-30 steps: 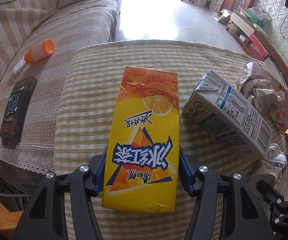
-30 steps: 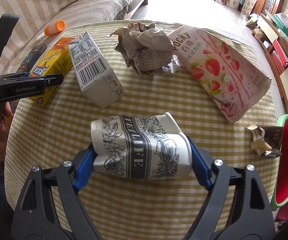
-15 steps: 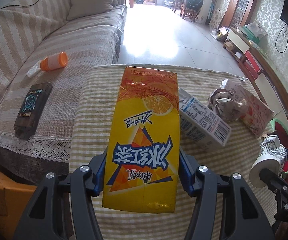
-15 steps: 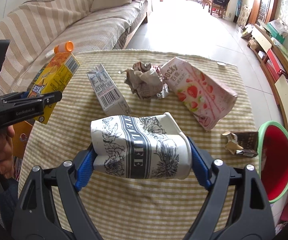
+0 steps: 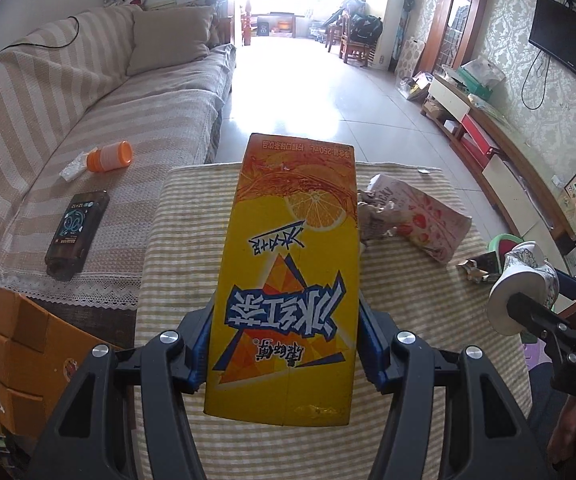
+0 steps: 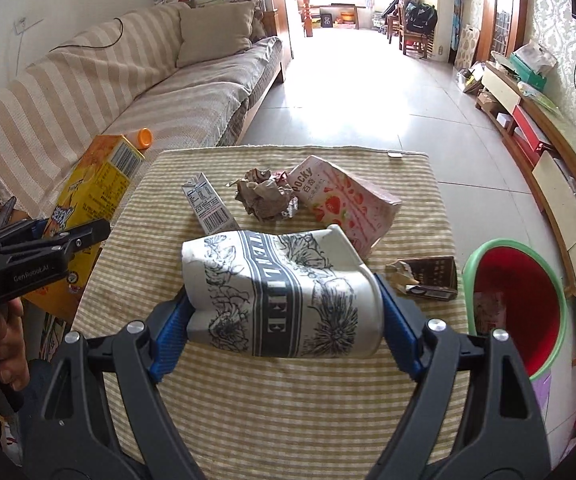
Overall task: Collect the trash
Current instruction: 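Lift and carry the paper cup and juice carton over the red bucket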
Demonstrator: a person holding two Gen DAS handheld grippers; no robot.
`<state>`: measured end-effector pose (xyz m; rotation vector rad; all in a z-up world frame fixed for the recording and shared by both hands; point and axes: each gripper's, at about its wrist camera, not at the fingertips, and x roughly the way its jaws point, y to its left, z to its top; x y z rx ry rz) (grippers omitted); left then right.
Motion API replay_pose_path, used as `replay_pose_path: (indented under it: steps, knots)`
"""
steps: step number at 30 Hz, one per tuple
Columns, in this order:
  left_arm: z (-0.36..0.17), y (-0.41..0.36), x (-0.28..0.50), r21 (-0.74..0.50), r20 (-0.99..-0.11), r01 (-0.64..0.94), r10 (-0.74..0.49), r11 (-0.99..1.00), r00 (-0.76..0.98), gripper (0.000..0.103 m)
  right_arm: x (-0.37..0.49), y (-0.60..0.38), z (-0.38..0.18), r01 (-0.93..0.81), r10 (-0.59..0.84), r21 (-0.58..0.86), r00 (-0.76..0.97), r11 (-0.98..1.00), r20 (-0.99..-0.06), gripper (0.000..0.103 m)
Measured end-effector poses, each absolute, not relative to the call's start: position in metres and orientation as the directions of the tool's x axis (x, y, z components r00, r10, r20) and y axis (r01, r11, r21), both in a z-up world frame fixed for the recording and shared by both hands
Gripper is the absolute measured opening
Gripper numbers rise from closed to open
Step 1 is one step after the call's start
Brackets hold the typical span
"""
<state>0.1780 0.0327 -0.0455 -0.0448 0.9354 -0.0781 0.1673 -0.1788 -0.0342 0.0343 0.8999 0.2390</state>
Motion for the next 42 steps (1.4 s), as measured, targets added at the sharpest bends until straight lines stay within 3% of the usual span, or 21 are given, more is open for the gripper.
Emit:
replay_pose_path:
  steps: [16,29,42]
  knots:
    - [-0.018,-0.072,0.167,-0.099,-0.777,0.173,-0.184,0.980,0.602,0.056,0.156,-0.281,-0.004,-0.074,0.171,0.165,0.672,0.984,-0.720,0.081]
    - [-0.010,-0.192,0.189,-0.166,-0.763,0.370,-0.356,0.914,0.539,0.056,0.156,-0.401,-0.006,0.102,0.073,0.201,0.701,0.974,-0.709,0.081]
    - [-0.044,-0.319,0.206,-0.182,-0.803,0.537,-0.439,0.824,0.402,0.056,0.154,-0.488,-0.040,0.256,0.015,0.248,0.669,0.934,-0.743,0.081]
